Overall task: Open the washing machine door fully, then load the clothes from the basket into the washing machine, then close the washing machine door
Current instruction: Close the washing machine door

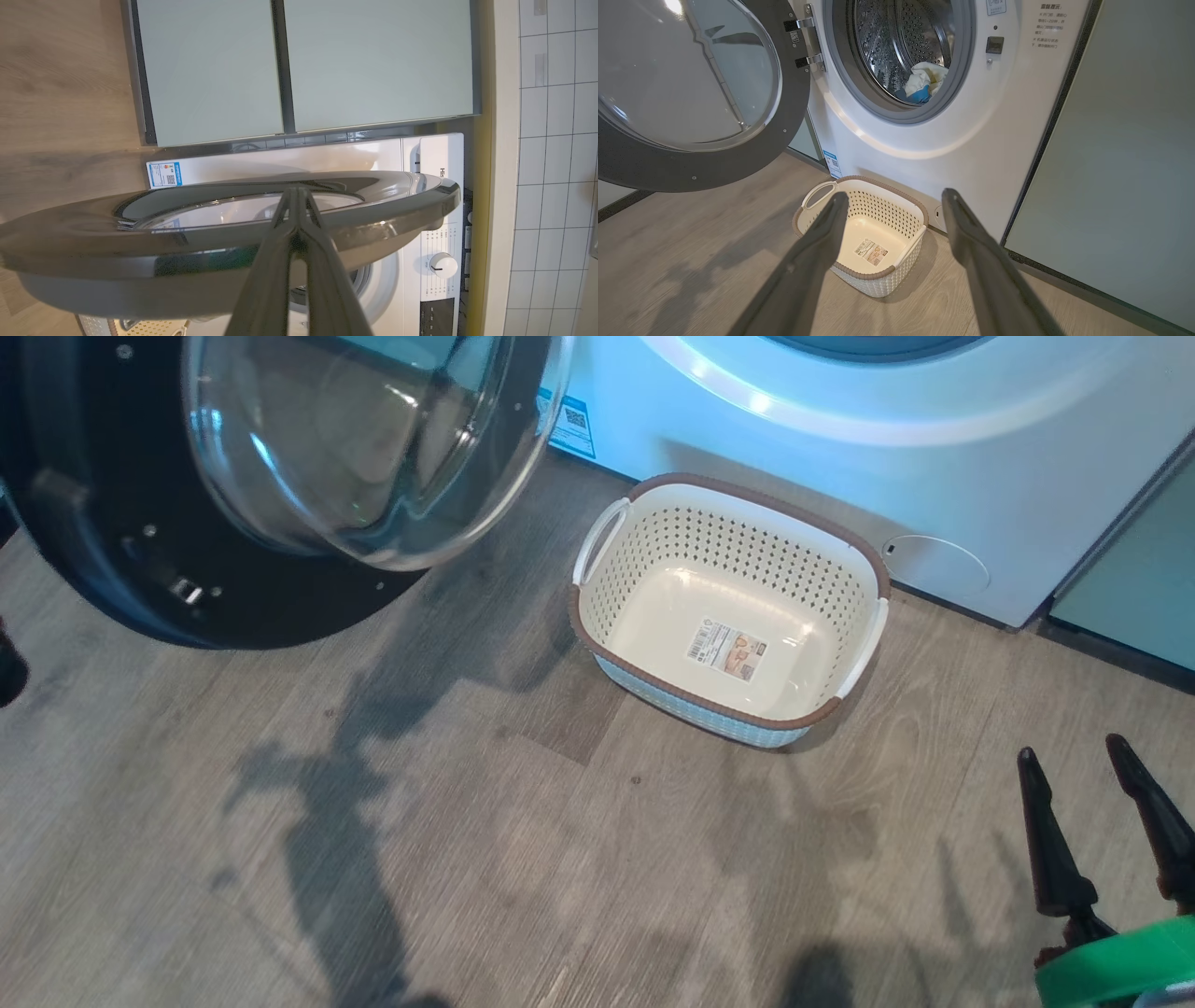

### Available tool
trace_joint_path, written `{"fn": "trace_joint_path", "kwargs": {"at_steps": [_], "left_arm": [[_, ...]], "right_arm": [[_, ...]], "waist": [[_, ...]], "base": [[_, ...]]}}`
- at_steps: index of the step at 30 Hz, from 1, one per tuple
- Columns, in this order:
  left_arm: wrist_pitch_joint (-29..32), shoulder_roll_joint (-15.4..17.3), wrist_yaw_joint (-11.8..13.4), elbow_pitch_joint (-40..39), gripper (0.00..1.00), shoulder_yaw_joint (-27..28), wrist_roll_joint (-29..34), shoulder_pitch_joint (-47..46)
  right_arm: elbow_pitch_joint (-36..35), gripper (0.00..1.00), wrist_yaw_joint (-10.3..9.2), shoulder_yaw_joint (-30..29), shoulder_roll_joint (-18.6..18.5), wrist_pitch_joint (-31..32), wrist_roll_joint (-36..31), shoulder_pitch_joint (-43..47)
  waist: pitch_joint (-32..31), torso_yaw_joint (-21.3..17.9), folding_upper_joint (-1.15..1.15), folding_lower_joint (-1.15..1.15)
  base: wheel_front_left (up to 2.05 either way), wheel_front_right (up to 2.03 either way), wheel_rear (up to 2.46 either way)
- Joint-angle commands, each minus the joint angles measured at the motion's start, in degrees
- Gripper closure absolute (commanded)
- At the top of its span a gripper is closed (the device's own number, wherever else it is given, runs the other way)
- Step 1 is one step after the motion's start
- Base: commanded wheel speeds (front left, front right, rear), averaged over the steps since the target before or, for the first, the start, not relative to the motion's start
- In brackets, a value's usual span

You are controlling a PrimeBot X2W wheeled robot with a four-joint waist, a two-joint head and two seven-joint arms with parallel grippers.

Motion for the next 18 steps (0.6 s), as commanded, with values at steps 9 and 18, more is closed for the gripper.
{"fn": "trace_joint_path", "kwargs": {"at_steps": [9, 18], "left_arm": [[5.39, 1.44, -1.19, -3.70, 1.00, 0.61, -2.14, 0.41], [10.84, 0.08, -2.53, -7.33, 1.00, -0.57, -3.11, 2.00]], "right_arm": [[-1.88, 0.00, -0.16, 0.85, -1.49, 0.56, 0.71, -1.88], [-1.53, 0.00, -0.16, 1.19, -0.90, 0.34, 0.48, -1.82]], "waist": [[-0.20, 0.77, 0.00, 0.00], [-1.26, 0.97, 0.00, 0.00]], "base": [[0.00, 0.00, 0.00], [0.00, 0.00, 0.00]]}}
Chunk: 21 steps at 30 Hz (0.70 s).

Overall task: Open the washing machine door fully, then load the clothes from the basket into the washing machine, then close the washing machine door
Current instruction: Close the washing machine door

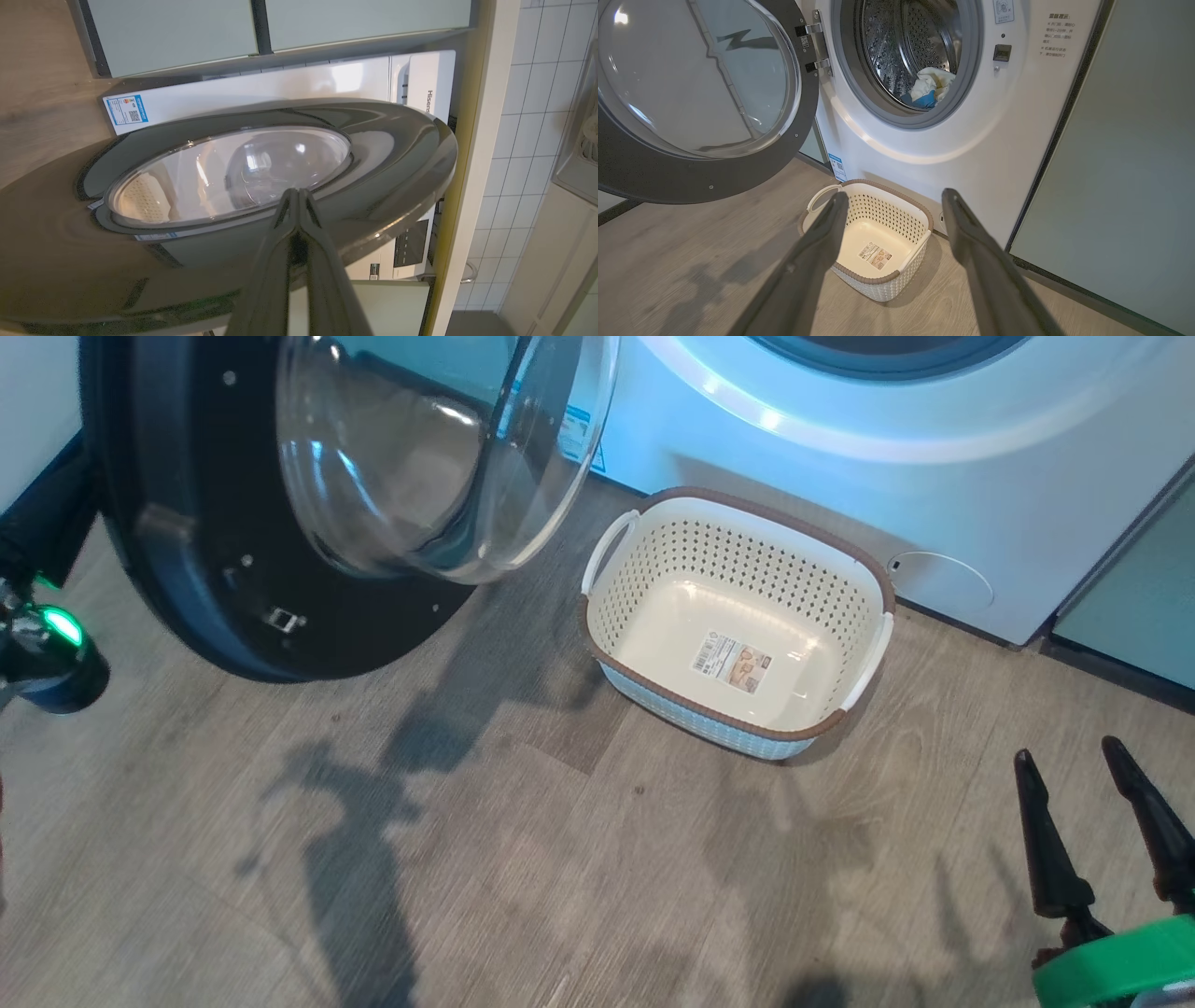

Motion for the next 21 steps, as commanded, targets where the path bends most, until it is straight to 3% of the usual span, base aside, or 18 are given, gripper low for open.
{"fn": "trace_joint_path", "kwargs": {"at_steps": [1, 21], "left_arm": [[0.91, 2.91, -0.63, -2.44, 1.00, 1.44, -0.35, -0.52], [9.43, -0.01, -1.43, -14.46, 1.00, -1.65, 0.23, 5.54]], "right_arm": [[-1.63, 0.00, -0.16, 1.10, -0.84, -0.21, 0.02, -1.80], [-0.08, 0.00, -0.16, 1.89, 1.03, -1.96, 0.14, -1.67]], "waist": [[-0.10, -0.05, 0.00, 0.00], [-1.76, -3.00, 0.00, 0.00]], "base": [[0.00, 0.00, 0.00], [0.00, 0.00, 0.00]]}}
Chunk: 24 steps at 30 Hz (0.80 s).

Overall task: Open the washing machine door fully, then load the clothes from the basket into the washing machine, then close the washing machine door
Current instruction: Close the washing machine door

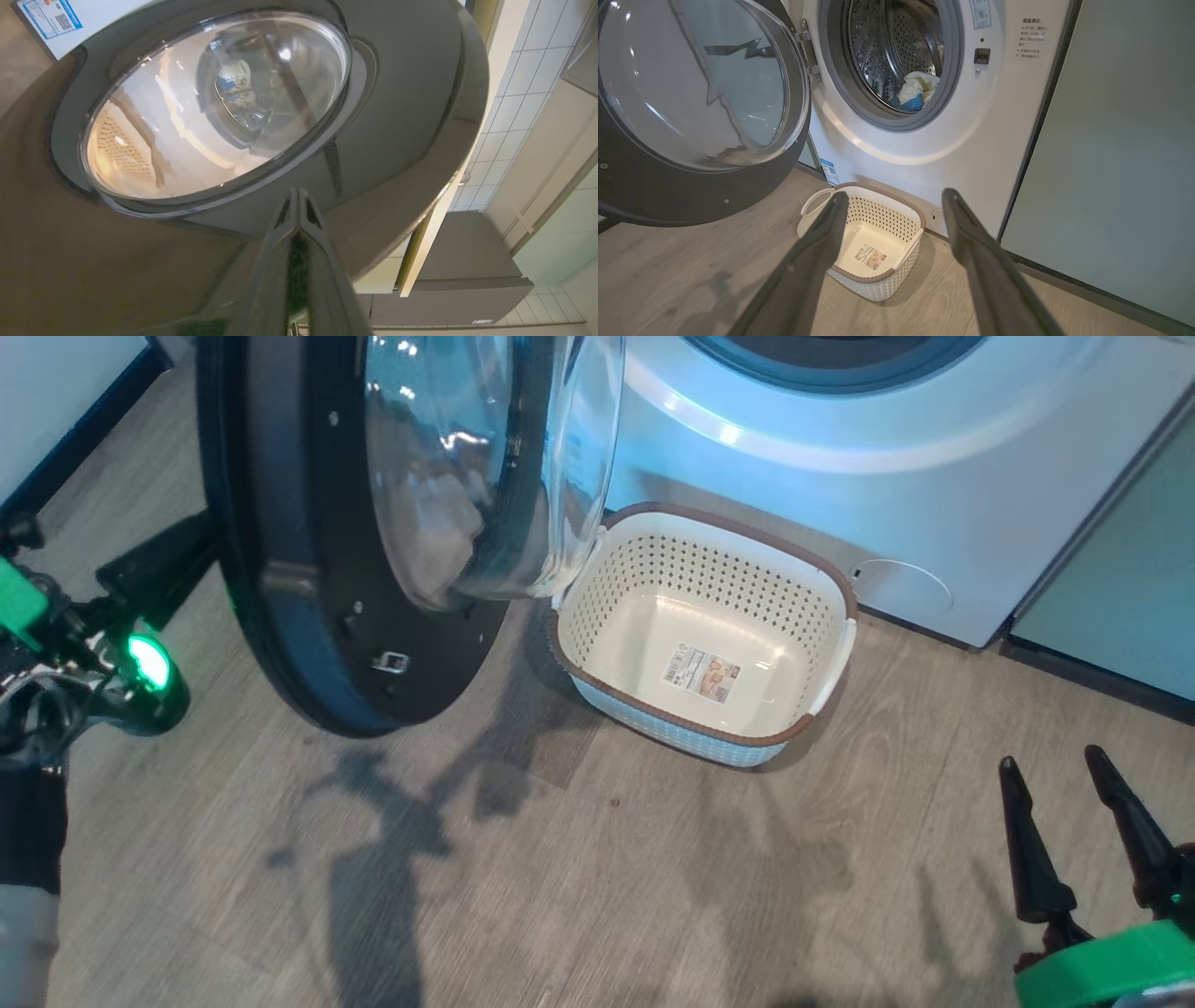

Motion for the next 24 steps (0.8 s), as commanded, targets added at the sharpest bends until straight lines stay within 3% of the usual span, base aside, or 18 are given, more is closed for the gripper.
{"fn": "trace_joint_path", "kwargs": {"at_steps": [1, 24], "left_arm": [[0.96, 2.42, -0.49, -2.69, 1.00, 1.51, 0.24, -1.13], [3.70, -1.16, 1.32, -11.47, 1.00, -3.02, 1.17, -1.27]], "right_arm": [[-1.66, 0.00, -0.16, 1.24, -0.52, -0.81, 0.15, -1.82], [2.41, 0.00, -0.16, 2.26, 2.19, -6.01, -0.07, -5.29]], "waist": [[0.03, -0.48, 0.00, 0.00], [0.83, -10.36, 0.00, 0.00]], "base": [[0.00, 0.00, 0.00], [0.00, 0.00, 0.00]]}}
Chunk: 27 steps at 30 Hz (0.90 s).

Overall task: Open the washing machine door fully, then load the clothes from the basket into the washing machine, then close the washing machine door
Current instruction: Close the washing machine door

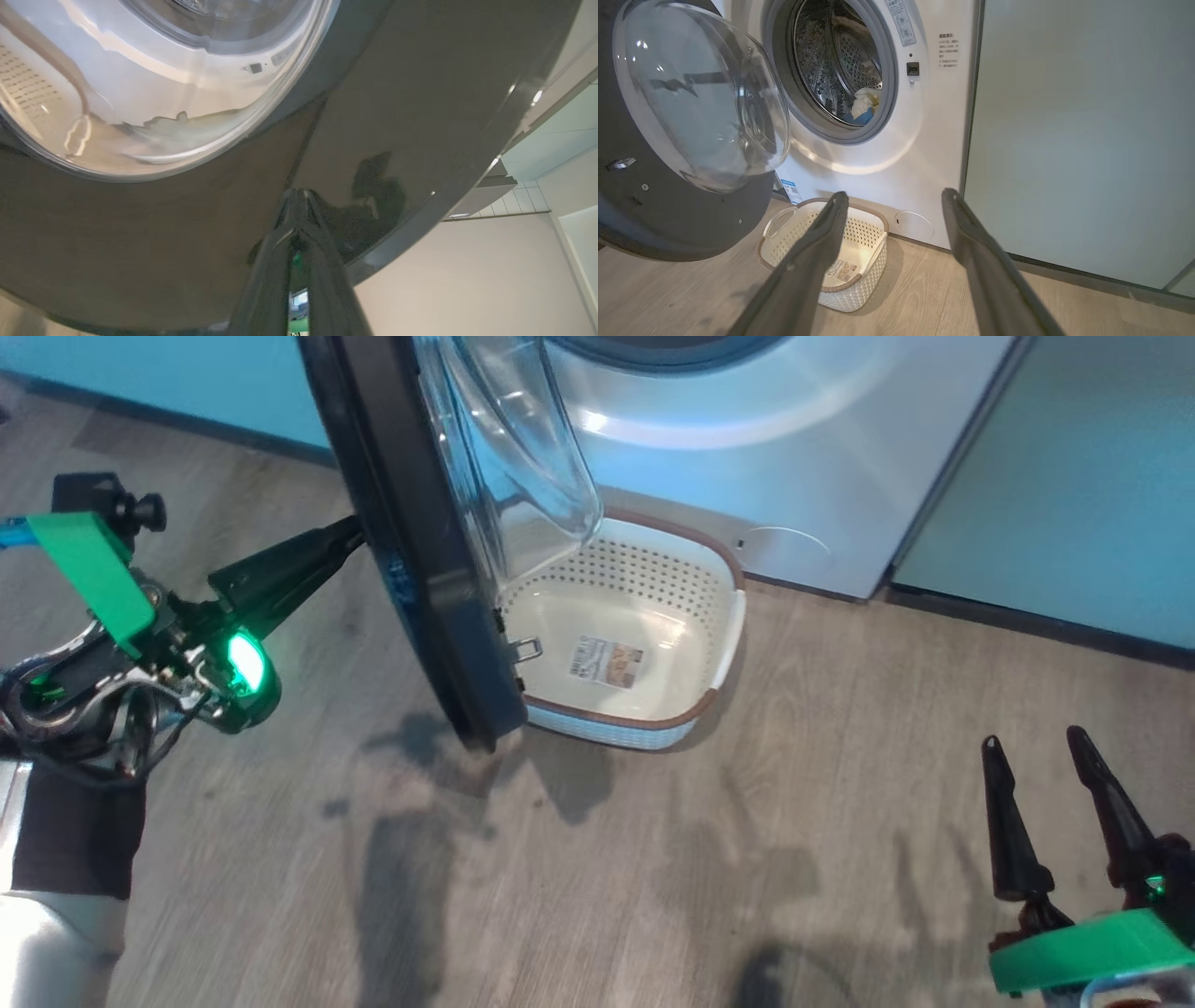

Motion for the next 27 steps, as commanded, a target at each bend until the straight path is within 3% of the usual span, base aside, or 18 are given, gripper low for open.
{"fn": "trace_joint_path", "kwargs": {"at_steps": [1, 16, 27], "left_arm": [[0.63, 2.02, 0.33, -2.48, 1.00, 1.97, 0.62, -2.47], [0.19, 0.00, 2.33, -5.41, 1.00, 0.38, 1.39, -4.40], [-3.00, -1.15, 1.57, -3.24, 1.00, 0.33, 4.32, -6.78]], "right_arm": [[-1.43, 0.00, -0.16, 1.00, 0.08, -0.95, 0.09, -2.74], [2.13, 0.00, -0.16, 2.80, 1.82, -4.89, 1.80, -6.05], [4.10, 0.00, -0.16, 3.37, 2.02, -6.16, 2.84, -7.13]], "waist": [[0.28, -1.41, 0.00, 0.00], [0.84, -9.67, 0.00, 0.00], [1.70, -14.55, 0.00, 0.00]], "base": [[0.00, 0.00, 0.00], [0.00, 0.00, 0.00], [0.00, 0.00, 0.00]]}}
